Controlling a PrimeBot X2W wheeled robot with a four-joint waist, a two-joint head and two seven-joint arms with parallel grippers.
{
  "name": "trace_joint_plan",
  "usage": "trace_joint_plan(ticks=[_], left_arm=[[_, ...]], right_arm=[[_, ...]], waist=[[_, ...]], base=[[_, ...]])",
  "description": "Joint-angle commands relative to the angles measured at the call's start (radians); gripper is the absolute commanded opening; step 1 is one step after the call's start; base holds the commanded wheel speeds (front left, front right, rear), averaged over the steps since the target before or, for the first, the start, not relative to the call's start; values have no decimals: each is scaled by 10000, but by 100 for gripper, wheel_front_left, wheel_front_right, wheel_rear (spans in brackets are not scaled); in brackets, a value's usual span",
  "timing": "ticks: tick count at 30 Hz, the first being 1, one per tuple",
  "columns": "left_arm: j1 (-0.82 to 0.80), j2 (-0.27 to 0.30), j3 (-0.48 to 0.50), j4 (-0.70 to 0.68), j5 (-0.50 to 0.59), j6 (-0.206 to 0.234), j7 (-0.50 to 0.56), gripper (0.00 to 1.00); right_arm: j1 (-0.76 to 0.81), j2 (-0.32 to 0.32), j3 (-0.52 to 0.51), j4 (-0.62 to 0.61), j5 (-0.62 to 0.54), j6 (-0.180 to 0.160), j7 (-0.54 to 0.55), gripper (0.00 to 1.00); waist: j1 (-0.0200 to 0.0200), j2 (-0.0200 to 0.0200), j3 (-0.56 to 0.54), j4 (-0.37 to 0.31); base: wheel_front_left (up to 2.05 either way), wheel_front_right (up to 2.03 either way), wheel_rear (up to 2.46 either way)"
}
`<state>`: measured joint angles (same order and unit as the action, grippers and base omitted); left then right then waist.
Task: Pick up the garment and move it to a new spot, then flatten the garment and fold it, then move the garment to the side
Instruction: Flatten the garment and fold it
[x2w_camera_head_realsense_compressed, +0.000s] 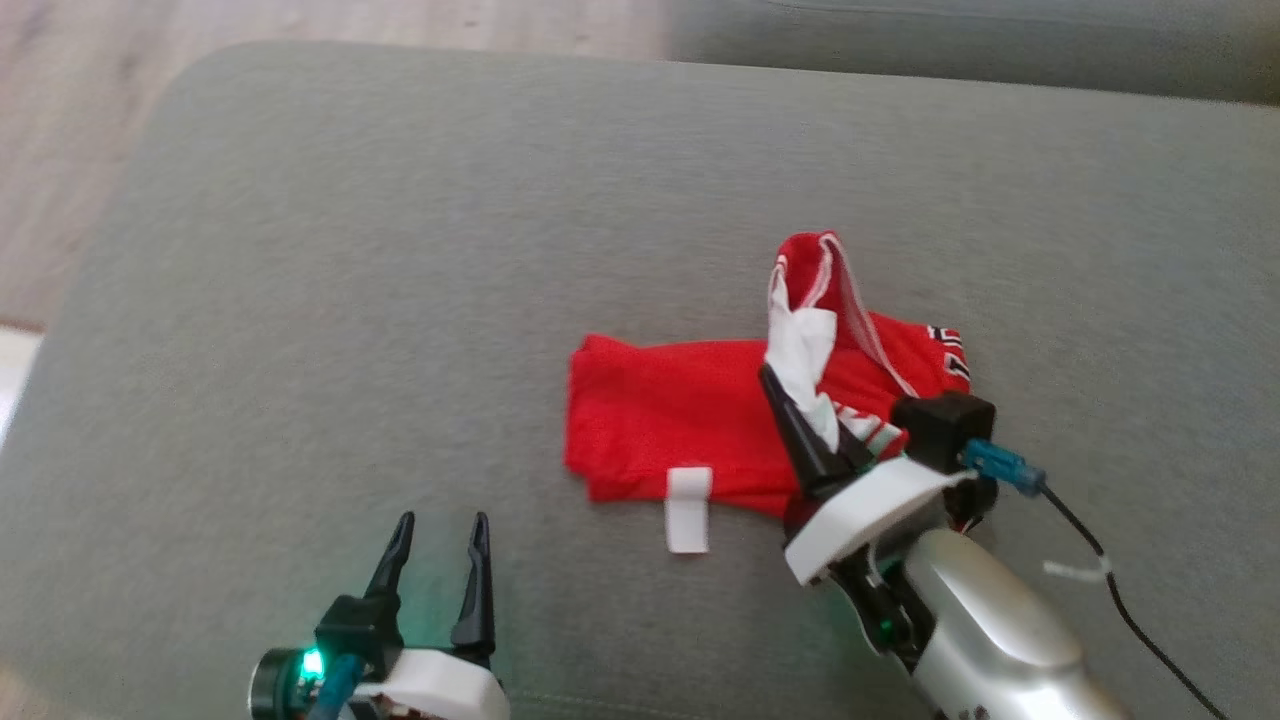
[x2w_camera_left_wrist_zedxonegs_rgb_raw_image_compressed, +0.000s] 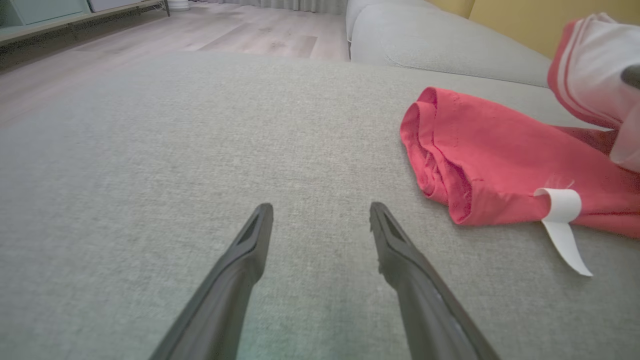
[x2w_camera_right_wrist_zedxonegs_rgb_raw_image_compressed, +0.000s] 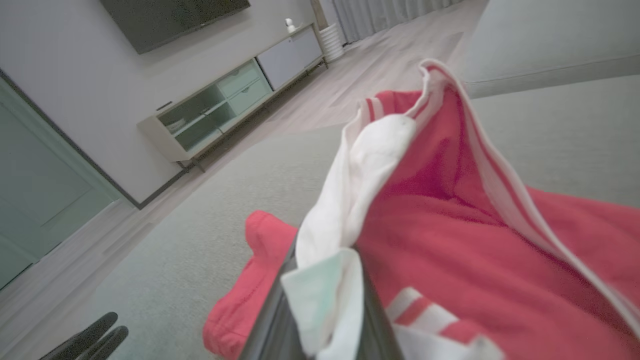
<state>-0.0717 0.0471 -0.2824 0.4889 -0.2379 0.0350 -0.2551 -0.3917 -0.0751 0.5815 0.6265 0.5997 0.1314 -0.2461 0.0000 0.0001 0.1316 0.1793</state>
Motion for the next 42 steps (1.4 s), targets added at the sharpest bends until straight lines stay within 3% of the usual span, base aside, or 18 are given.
trace_joint_plan(ticks=[1, 7, 8, 9, 14, 26, 36, 42], left_arm=[[-220, 32, 209, -208, -13, 40, -67, 100], [-140, 32, 69, -203, -64, 88, -67, 100], [-128, 32, 66, -195, -83, 106, -67, 100], [-118, 32, 60, -186, -92, 116, -67, 100], [-196, 32, 242, -244, -21, 149, -67, 100], [-448, 32, 996, -618, 338, 175, -67, 100], [86, 32, 1596, -922, 746, 144, -67, 100], [610, 32, 1688, -1100, 802, 164, -67, 100]], right_arm=[[-554, 202, 307, -238, 164, -7, -31, 0], [-1068, 242, 1065, 183, 711, -7, -53, 0], [-1134, 243, 1178, 257, 859, -7, -58, 24], [-1193, 244, 1300, 273, 1034, -7, -66, 100], [-1412, 246, 1290, 294, 1279, -7, -141, 100], [201, 247, -3157, -730, -2037, -7, -155, 100], [1594, 248, -4539, -965, -3503, -7, -156, 100], [2186, 248, -4769, -900, -3554, -7, -156, 100]], waist=[[0, -1, 14, 663], [0, -1, 43, 1370], [0, -1, 40, 1411], [0, -1, 36, 1429], [0, -1, -30, 1116], [0, -1, -446, -701], [0, -1, -921, -1558], [0, -1, -1068, -1719]], base=[[0, 0, 0], [0, 0, 0], [0, 0, 0], [0, 0, 0], [0, 0, 0], [0, 0, 0], [0, 0, 0], [0, 0, 0]])
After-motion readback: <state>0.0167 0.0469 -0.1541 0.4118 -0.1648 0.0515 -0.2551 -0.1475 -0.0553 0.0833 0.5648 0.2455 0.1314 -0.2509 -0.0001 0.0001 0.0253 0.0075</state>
